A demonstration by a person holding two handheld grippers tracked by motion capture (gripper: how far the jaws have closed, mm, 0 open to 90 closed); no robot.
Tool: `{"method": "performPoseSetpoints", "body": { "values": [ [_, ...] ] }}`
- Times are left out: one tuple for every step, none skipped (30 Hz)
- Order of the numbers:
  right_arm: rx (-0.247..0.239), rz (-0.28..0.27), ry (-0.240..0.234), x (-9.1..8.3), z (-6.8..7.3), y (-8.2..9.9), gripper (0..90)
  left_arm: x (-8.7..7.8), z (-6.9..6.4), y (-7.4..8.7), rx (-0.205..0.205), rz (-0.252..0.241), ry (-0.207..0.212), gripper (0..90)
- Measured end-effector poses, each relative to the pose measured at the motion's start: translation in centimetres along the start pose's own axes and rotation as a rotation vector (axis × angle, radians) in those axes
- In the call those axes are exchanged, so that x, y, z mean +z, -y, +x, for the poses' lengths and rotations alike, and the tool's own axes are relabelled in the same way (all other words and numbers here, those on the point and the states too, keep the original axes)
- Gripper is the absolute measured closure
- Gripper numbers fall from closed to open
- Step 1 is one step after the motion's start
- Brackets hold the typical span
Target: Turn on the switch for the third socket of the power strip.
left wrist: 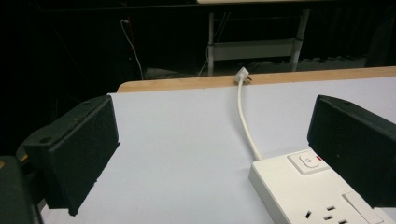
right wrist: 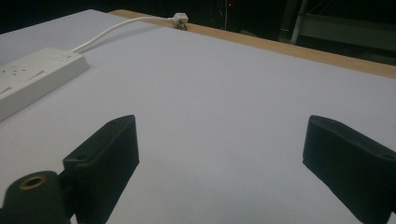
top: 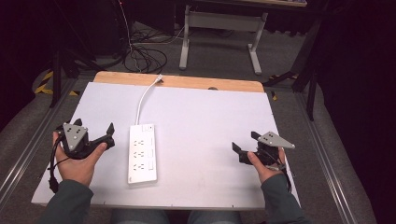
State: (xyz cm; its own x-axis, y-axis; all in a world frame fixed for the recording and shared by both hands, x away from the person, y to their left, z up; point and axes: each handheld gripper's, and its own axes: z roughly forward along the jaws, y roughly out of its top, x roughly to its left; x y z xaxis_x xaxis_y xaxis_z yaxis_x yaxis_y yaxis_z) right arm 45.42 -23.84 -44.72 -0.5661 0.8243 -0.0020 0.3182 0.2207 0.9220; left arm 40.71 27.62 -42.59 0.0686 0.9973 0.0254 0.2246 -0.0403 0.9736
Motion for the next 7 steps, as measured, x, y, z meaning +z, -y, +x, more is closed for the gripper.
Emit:
{"method": "performPoseSetpoints", "body": {
  "values": [
    [0.003, -0.001, 0.000, 0.01, 0.02, 0.00, 11.1, 0.00, -0.03, 0.02, 0.003, -0.003, 0.004, 1.8],
    [0.002, -0.001, 0.000, 0.01, 0.03, 0.00, 11.1, -0.04, -0.02, 0.02, 0.010, -0.002, 0.012, 1.2],
    [0.001, 0.000, 0.002, 0.00, 0.03, -0.01, 11.1, -0.05, -0.07, 0.06, 0.014, -0.005, 0.019, 0.9],
    [0.000, 0.000, 0.000, 0.00, 0.01, 0.00, 11.1, -0.05, -0.09, 0.07, 0.019, -0.006, 0.021, 0.9],
    [0.003, -0.001, 0.001, 0.01, 0.02, -0.01, 11.2, -0.05, -0.09, 0.07, 0.018, -0.009, 0.024, 0.9],
    [0.003, 0.000, 0.000, 0.01, 0.01, 0.00, 11.1, -0.04, -0.08, 0.08, 0.018, -0.010, 0.024, 0.9],
    [0.003, 0.000, 0.000, 0.02, 0.01, 0.00, 11.2, -0.02, -0.06, 0.09, 0.021, -0.007, 0.021, 0.9]
  ]
}}
